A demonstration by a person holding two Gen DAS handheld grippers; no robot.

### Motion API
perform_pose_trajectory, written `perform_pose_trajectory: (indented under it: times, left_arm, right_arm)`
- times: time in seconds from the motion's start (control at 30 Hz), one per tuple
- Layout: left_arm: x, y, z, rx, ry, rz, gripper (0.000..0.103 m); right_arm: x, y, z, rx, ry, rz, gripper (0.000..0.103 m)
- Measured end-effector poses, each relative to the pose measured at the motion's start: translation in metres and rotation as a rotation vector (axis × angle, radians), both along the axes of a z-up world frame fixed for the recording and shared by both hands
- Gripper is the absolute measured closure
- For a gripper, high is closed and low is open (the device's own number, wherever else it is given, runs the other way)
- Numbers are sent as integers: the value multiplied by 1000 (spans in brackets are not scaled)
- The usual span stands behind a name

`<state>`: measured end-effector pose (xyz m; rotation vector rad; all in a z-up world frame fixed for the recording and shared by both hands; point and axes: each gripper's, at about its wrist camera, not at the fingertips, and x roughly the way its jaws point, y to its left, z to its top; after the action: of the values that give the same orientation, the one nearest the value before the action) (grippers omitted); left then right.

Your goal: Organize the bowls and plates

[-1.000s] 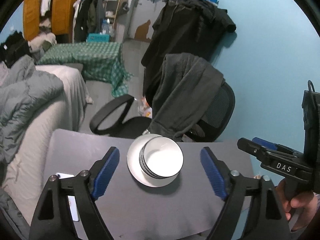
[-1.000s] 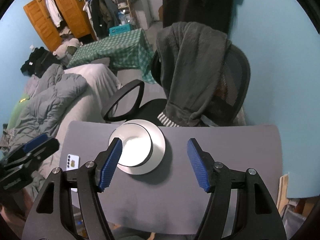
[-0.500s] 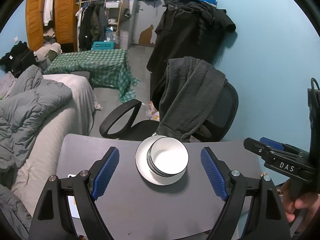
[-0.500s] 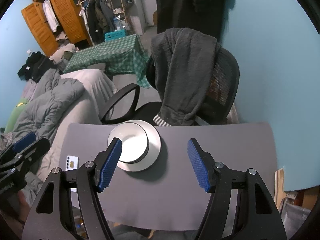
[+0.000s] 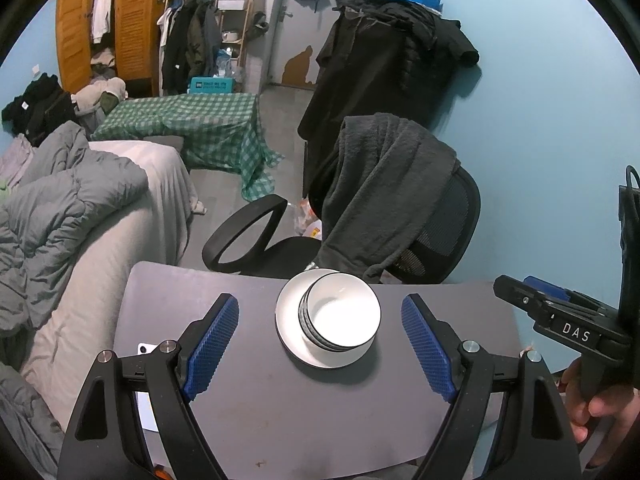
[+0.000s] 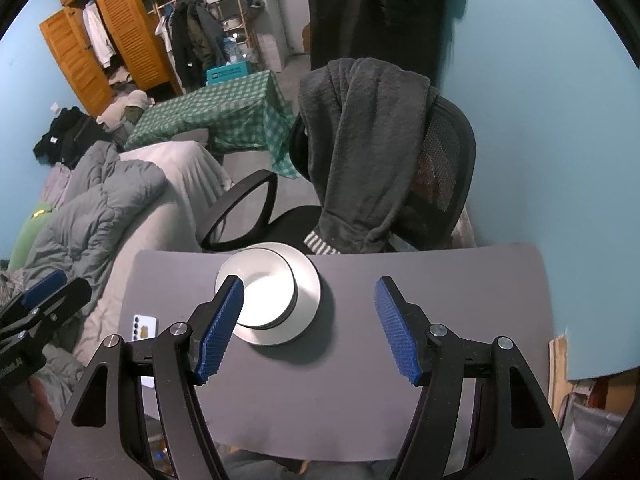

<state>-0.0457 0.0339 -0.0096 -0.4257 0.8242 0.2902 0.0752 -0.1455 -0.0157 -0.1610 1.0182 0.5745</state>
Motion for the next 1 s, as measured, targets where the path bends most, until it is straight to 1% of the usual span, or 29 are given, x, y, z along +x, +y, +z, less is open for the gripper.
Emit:
perform_pose_trajectory:
  times: [0.47, 1.0]
  left_arm:
    - [0, 2, 1, 8, -1, 13, 18]
    - [-3, 10, 5, -29, 2, 61, 18]
  right_arm:
    - [4, 2, 1, -9, 6, 1, 36]
    - [3, 4, 0, -9, 9, 7, 36]
